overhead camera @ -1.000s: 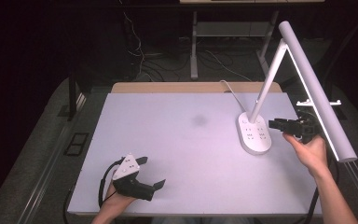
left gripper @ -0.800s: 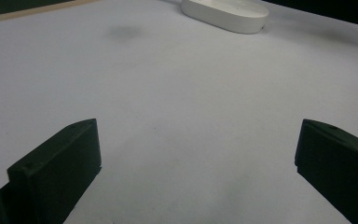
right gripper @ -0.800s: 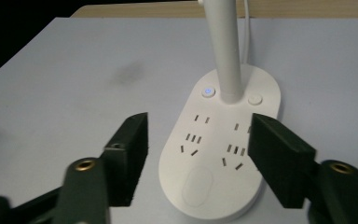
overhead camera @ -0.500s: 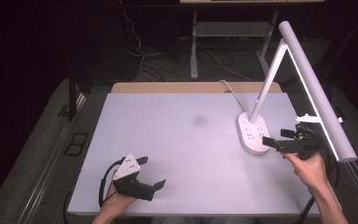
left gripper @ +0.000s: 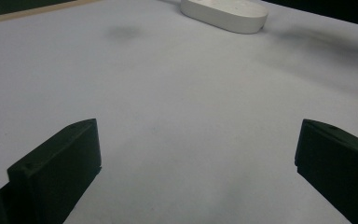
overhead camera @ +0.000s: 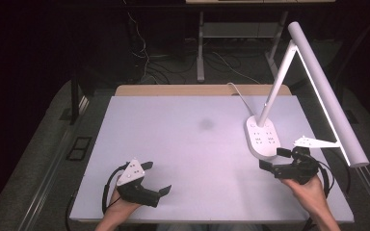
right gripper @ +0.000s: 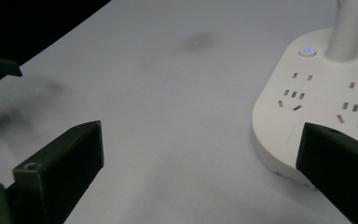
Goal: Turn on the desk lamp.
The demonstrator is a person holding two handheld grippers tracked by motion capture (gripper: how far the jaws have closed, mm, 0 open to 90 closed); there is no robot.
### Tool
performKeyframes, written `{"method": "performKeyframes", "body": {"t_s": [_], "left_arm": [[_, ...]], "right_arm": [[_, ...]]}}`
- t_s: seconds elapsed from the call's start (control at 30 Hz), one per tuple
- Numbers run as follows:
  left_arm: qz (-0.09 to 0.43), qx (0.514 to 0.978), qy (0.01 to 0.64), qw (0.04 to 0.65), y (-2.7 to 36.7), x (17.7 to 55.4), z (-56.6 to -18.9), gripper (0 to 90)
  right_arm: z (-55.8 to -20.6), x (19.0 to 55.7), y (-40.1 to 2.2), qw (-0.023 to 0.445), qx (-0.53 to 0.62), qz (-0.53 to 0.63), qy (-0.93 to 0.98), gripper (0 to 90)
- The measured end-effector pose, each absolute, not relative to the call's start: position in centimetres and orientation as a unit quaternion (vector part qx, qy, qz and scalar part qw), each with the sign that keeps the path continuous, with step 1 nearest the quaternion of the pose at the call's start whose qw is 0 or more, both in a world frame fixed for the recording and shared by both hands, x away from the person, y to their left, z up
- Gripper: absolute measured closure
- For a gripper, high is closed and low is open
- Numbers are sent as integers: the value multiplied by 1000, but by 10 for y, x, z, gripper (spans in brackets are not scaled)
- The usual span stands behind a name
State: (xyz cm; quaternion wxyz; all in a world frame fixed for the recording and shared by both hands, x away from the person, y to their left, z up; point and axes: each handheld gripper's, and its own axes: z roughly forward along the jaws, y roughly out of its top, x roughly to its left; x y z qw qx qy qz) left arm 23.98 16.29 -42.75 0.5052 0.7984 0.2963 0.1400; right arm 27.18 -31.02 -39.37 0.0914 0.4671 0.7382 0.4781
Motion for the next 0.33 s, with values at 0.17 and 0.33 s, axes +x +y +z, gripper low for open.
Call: {"method": "performKeyframes", "body": {"t_s": [0.17,0.33], "left_arm": [[140,798,297,505,163,240,-427,0],[141,800,296,503,164,241,-428,0]], "right_arm": [[-407,260,-300,80,460,477,745,1],[-421,246,-295,83,445,474,755,1]]}}
